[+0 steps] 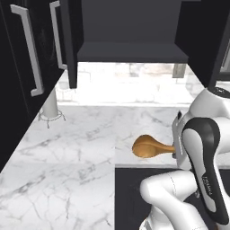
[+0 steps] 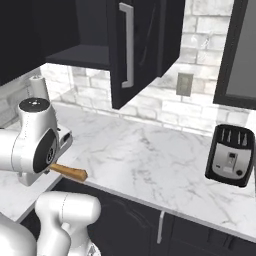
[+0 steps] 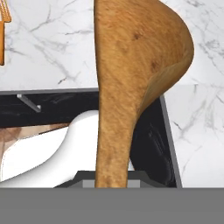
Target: Organize the utensils by type. Pick up the wooden spoons from the counter and place them in the open cabinet. Then pick up the metallic utensils from the counter and place them in the open drawer.
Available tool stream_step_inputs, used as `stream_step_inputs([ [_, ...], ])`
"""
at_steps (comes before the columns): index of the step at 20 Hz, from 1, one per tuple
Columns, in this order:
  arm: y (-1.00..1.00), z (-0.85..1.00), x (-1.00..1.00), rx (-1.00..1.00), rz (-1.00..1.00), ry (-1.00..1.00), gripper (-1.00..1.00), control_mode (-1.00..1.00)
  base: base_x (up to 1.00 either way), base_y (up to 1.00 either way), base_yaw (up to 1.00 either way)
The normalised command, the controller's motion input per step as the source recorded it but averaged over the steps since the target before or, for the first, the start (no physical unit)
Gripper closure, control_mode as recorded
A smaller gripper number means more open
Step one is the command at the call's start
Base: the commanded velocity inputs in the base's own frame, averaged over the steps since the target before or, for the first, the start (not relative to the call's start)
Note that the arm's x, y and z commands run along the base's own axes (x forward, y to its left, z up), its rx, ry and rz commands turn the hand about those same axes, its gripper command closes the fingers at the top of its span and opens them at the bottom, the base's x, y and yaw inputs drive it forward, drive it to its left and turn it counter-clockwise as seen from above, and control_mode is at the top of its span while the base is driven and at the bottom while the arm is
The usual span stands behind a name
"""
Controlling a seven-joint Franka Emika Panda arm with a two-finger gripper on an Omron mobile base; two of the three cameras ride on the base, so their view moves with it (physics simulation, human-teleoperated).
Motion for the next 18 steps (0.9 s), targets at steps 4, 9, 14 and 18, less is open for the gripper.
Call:
stream_step_inputs([
  [4,0.00,0.00,0.00,0.00,0.00,0.00,1.00,1.00,0.62,0.21,0.00],
  [9,0.00,0.00,0.00,0.00,0.00,0.00,1.00,1.00,0.64,0.19,-0.02],
  [14,0.00,0.00,0.00,0.00,0.00,0.00,1.00,1.00,0.39,0.25,-0.04],
  [18,0.00,0.00,0.00,0.00,0.00,0.00,1.00,1.00,0.44,0.24,-0.04],
])
